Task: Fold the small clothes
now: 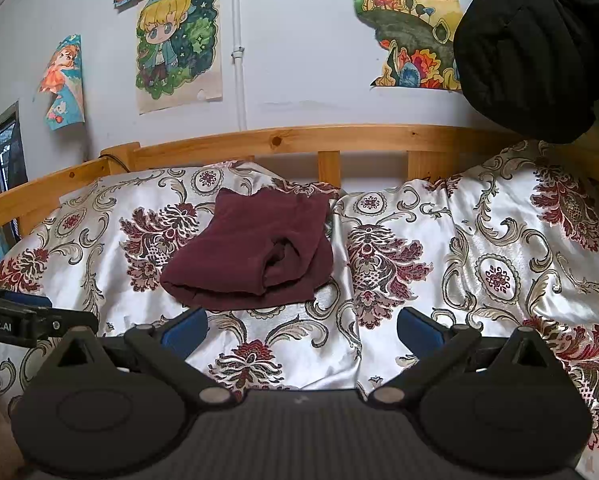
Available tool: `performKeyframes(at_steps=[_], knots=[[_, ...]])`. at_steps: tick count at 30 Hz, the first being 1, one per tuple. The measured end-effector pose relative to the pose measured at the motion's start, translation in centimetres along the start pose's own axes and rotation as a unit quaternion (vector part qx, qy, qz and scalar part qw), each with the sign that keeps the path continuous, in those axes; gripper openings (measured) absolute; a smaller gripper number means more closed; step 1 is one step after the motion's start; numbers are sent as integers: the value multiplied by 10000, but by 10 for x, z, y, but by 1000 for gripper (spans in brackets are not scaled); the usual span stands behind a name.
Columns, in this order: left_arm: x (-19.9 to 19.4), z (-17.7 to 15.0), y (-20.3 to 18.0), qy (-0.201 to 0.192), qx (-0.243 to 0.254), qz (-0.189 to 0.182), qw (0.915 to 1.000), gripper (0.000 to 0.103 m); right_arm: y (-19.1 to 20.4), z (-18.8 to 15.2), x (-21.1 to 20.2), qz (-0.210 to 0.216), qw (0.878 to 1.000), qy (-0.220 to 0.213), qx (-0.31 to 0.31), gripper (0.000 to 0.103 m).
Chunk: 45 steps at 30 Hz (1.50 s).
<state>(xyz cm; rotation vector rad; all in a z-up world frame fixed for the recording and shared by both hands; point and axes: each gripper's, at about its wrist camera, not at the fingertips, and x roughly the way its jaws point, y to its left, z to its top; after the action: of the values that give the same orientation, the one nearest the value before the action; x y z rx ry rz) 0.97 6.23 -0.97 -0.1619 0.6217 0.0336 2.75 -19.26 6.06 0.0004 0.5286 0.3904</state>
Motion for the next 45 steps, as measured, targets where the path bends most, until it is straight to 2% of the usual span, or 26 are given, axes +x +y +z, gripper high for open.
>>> performKeyframes(at_steps=[27, 33, 40, 45], knots=[[2, -2, 1, 91, 35, 8, 10000, 102, -2, -5, -1, -40, 10000, 10, 29, 103], [9, 0, 5, 328, 22, 404, 9986, 102, -2, -5, -2, -46, 10000, -19, 18, 103], [13, 2, 5, 548, 222, 1138, 9917, 102, -3, -4, -3, -85, 10000, -41, 31, 103], [9, 4, 9, 540, 75, 1041, 9931, 102, -3, -5, -5, -91, 9999, -88, 20, 103]])
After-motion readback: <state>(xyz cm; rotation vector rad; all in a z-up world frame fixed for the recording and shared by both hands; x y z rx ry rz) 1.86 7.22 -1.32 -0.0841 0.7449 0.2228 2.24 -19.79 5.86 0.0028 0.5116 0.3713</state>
